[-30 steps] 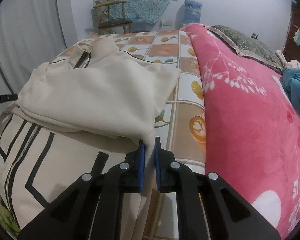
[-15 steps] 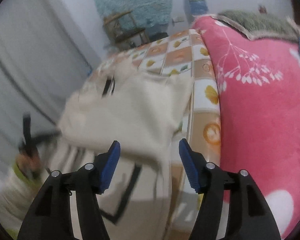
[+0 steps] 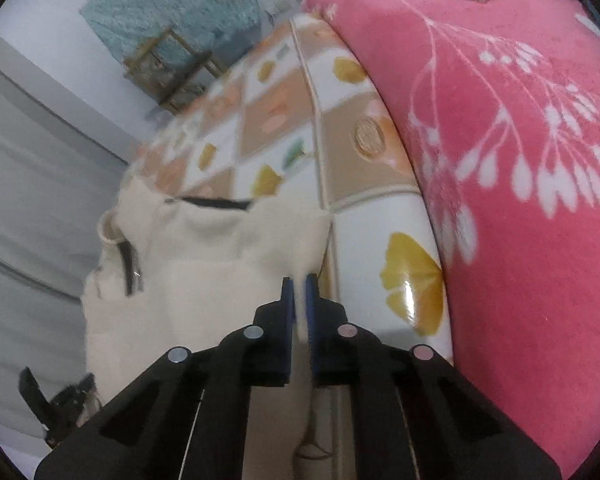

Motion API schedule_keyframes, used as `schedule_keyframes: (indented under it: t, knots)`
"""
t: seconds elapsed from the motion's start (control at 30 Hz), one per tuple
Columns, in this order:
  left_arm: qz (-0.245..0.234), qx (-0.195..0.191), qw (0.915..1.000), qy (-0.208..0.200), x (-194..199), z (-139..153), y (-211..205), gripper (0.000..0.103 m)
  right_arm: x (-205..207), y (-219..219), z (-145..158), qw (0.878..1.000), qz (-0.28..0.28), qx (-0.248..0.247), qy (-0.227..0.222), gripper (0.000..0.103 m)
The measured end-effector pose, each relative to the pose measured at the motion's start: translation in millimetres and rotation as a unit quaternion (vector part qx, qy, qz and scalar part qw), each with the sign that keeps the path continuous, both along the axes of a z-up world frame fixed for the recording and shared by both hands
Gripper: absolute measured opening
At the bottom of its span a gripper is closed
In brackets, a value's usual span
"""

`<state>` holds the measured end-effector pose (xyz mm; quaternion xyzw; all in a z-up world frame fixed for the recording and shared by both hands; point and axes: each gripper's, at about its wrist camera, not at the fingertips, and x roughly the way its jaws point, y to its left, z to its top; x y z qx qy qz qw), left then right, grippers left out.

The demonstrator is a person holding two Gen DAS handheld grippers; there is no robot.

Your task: Fold large clothes

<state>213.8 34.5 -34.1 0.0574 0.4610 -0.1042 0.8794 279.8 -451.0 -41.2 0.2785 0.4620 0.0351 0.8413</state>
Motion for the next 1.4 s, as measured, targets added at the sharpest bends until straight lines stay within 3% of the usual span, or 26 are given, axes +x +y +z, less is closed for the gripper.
schedule_keyframes:
  t: [0.13, 0.3, 0.37, 0.47, 0.53, 0.67, 0.77, 0.83, 0.9, 1.1, 1.17, 1.23, 1.33, 1.4]
  knots:
    - [-0.003, 0.009, 0.9999, -0.006, -1, 0, -1, 0.006, -17, -5, 23, 0.997, -0.018, -0.011, -0.068, 0.005]
    - [-0.007, 0.015, 0.9998, -0.008, -2, -1, -3, 0.006, -8, -11, -9, 0.998, -0.029, -0.044, -0.022, 0.005]
    - [-0.008, 0.017, 0.9998, -0.009, -2, -1, -3, 0.006, -9, -10, -6, 0.998, -0.033, -0.042, -0.026, 0.005]
    - [-0.006, 0.013, 0.9998, -0.01, -2, 0, -2, 0.007, -17, 0, 15, 0.993, -0.047, -0.11, -0.026, 0.009]
    - [-0.003, 0.005, 0.9999, -0.013, -2, 2, 1, 0.009, -27, 8, 32, 0.99, -0.035, -0.132, -0.043, 0.009]
    - [0.005, 0.0, 0.9996, -0.027, -6, 9, 7, 0.009, -65, 45, 64, 0.984, 0.054, -0.142, -0.094, 0.009]
    - [0.012, -0.008, 0.9995, -0.027, -5, 9, 12, 0.009, -83, 74, 56, 0.975, 0.122, -0.164, -0.088, 0.009]
    - [0.016, -0.013, 0.9994, -0.028, -4, 11, 14, 0.009, -88, 87, 28, 0.97, 0.155, -0.183, -0.042, 0.009]
    - [0.018, -0.025, 0.999, -0.032, -5, 15, 16, 0.009, -88, 92, 2, 0.964, 0.165, -0.207, 0.006, 0.009]
    - [0.001, -0.049, 0.9975, -0.051, -12, 31, 11, 0.01, -99, 95, 38, 0.966, 0.147, -0.209, -0.031, 0.011]
    - [-0.01, -0.057, 0.9971, -0.049, -15, 31, 3, 0.016, -106, 103, 46, 0.963, 0.153, -0.218, -0.043, 0.02]
    - [-0.019, -0.05, 0.9978, -0.038, -17, 23, -6, 0.028, -115, 114, 41, 0.956, 0.169, -0.235, -0.048, 0.038]
    - [-0.028, -0.006, 0.9996, 0.0, -14, -5, -20, 0.042, -119, 125, 7, 0.942, 0.178, -0.285, -0.006, 0.042]
    - [-0.032, 0.014, 0.9992, -0.021, -17, -6, -25, 0.042, -123, 129, 1, 0.937, 0.173, -0.303, -0.011, 0.042]
